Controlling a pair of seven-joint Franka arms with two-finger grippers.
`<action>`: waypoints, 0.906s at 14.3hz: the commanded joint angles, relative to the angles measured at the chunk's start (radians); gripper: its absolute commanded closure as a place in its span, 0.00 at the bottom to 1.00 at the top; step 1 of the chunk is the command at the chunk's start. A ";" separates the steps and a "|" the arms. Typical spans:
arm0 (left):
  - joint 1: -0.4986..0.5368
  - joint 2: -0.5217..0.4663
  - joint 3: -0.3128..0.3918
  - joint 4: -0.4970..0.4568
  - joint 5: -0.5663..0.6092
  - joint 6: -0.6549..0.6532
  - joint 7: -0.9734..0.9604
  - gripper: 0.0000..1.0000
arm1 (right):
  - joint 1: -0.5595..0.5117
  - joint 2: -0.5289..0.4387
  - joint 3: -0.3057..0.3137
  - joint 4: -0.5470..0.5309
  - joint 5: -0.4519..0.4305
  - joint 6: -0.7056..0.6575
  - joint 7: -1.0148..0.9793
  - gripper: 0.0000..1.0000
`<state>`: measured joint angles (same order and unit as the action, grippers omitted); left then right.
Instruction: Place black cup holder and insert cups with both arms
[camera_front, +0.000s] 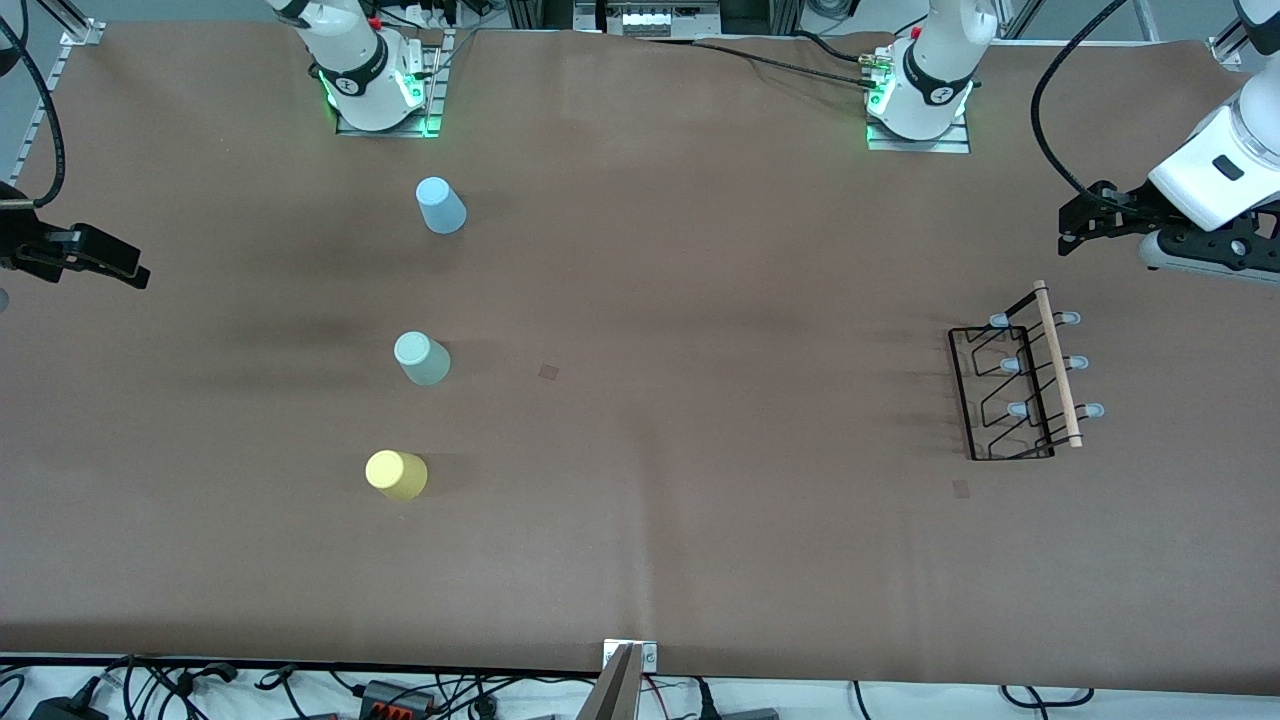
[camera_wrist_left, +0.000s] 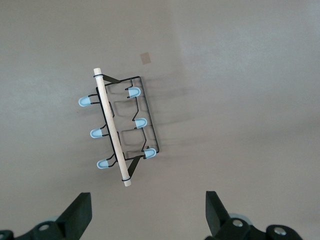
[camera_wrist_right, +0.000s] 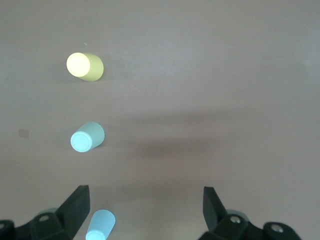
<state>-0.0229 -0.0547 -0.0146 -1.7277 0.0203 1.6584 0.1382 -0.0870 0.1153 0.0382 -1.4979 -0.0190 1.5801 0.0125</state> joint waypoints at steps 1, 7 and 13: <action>-0.003 0.012 0.002 0.027 -0.020 -0.014 0.006 0.00 | -0.008 -0.005 0.008 -0.010 0.002 -0.005 -0.014 0.00; -0.002 0.012 0.004 0.027 -0.020 -0.014 0.007 0.00 | -0.005 -0.003 0.008 -0.021 0.002 -0.006 -0.017 0.00; -0.002 0.012 0.005 0.027 -0.020 -0.020 0.006 0.00 | -0.002 -0.011 0.008 -0.171 0.001 0.000 -0.014 0.00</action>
<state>-0.0230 -0.0547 -0.0149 -1.7277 0.0203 1.6569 0.1382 -0.0852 0.1225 0.0398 -1.6097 -0.0188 1.5730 0.0119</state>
